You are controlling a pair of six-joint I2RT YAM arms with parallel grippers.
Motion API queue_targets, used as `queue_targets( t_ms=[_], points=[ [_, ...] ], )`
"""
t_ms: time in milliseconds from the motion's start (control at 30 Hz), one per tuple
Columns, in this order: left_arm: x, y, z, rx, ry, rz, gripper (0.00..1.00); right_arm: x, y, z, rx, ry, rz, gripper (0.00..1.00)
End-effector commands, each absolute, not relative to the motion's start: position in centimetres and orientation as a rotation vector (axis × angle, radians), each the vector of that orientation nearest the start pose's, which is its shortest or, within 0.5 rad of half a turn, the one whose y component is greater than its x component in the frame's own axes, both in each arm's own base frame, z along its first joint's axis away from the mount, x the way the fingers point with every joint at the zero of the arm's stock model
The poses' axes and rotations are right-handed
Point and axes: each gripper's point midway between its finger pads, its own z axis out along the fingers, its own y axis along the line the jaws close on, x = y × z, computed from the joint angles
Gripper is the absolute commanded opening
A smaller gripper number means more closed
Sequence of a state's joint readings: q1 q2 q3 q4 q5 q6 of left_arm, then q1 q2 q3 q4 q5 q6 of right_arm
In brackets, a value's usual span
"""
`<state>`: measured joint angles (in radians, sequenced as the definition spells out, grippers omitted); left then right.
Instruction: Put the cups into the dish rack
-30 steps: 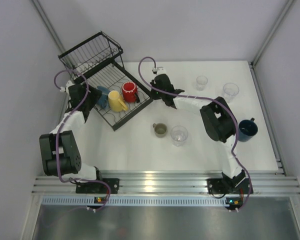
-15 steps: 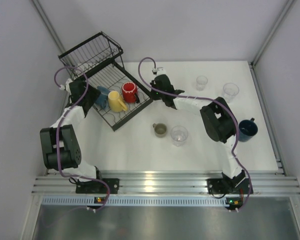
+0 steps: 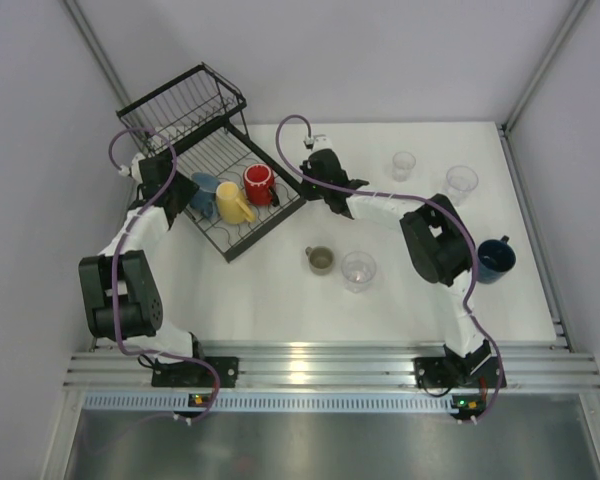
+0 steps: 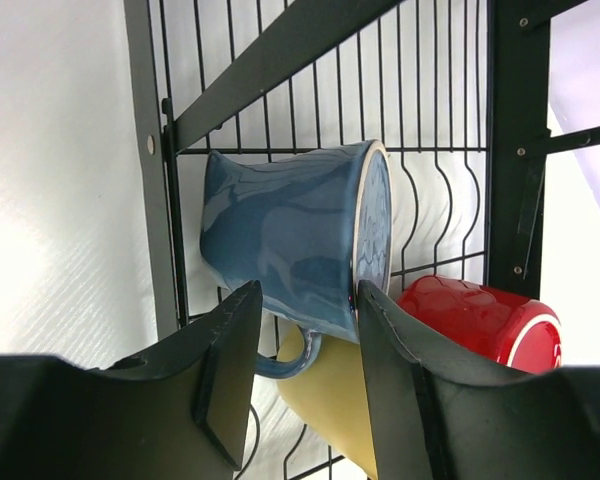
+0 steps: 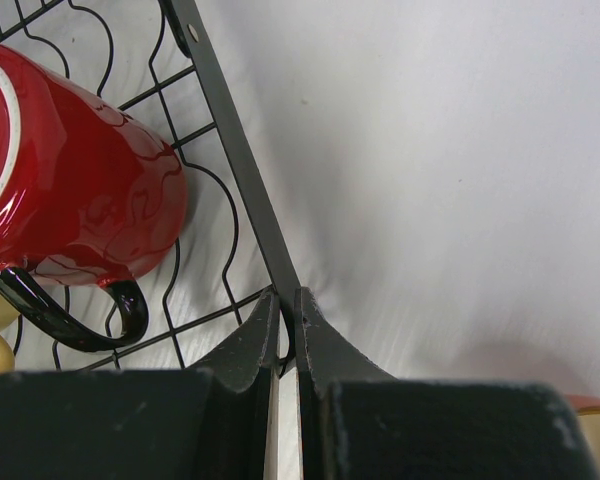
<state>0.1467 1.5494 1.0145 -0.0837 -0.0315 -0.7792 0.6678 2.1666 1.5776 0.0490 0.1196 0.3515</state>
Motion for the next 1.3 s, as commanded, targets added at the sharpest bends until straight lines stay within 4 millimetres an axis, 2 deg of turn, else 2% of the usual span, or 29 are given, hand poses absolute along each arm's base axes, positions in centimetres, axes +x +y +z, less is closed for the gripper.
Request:
queue_targets(
  t_ms=[0,233,867,1267],
  points=[
    [43.2,6.1,13.2,-1.034,1.977,-0.177,0.48,46.4,35.6,8.1,-0.263,2.174,0.426,0.00],
    [42.2,7.3,13.9,-1.042,1.948,-0.099,0.46,46.7,35.3,8.1,-0.256,2.176,0.415,0.00],
    [40.2,9.0,13.3,-1.094,1.921,0.015,0.46,46.7,35.2,8.7,-0.256,2.165,0.417,0.00],
    [39.9,8.8,13.4,-1.100,1.920,-0.005,0.50,46.5,35.2,9.4,-0.265,2.153,0.421,0.00]
  ],
)
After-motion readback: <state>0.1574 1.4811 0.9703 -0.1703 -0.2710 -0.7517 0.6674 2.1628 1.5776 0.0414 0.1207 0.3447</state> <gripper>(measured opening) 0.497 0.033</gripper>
